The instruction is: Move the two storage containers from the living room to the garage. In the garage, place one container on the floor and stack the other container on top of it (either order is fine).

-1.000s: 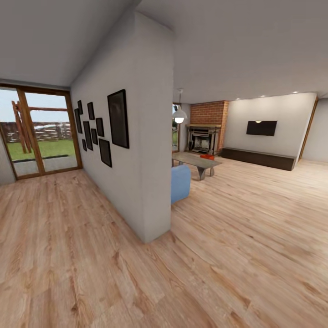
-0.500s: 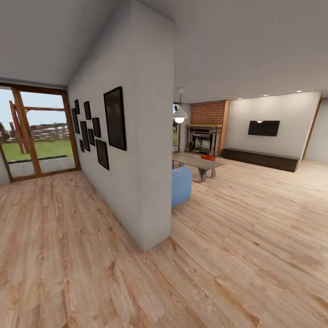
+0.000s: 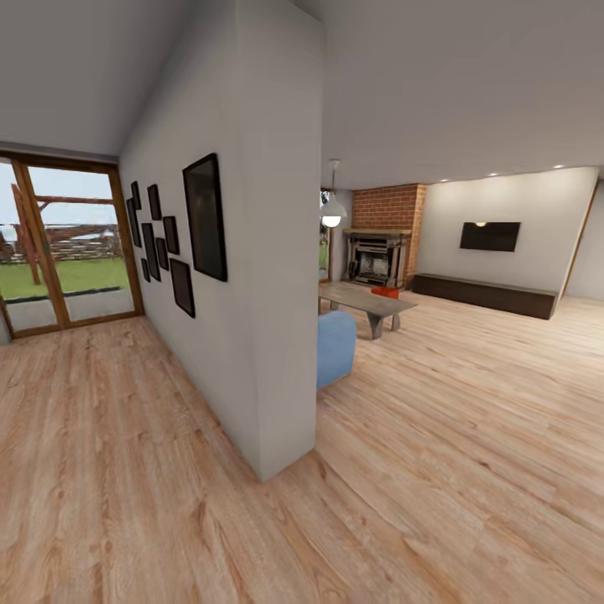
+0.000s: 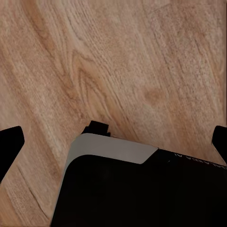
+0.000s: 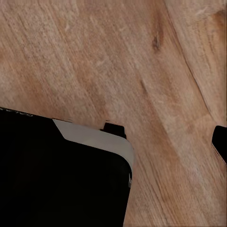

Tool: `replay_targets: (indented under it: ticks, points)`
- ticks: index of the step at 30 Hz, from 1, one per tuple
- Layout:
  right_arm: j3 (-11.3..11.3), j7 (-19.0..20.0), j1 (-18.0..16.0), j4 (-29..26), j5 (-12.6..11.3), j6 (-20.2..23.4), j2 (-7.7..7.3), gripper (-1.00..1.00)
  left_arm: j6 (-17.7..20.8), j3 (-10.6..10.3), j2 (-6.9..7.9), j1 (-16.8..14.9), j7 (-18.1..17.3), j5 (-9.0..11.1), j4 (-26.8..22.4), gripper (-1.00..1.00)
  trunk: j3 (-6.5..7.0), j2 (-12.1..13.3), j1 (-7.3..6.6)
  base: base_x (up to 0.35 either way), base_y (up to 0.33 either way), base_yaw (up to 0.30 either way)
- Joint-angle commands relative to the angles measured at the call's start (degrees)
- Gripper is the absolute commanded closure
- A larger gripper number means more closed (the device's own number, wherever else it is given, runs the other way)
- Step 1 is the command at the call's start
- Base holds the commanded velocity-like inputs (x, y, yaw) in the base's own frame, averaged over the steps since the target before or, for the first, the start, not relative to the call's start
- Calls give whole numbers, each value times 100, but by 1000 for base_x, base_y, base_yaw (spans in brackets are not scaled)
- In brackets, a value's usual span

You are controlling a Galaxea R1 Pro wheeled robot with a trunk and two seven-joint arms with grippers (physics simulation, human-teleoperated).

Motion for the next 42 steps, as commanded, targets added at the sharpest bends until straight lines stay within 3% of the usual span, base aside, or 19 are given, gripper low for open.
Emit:
replay_targets:
  ticks: [1, 25, 42]
  points:
    - [43, -21, -8, 18, -18, -30, 3, -100, -18, -36, -2, -4, 17, 41, 3, -100, -8, -4, 4, 323, 0, 0]
    - [16, -14, -8, 16, -15, -44, 10, -100, -34, -42, -8, -4, 17, 39, 3, -100, -8, -4, 4, 323, 0, -9]
    - [17, 31, -8, 18, -18, -56, 4, -100, -52, -44, -19, -4, 17, 39, 3, -100, -8, -4, 4, 319, 0, -271]
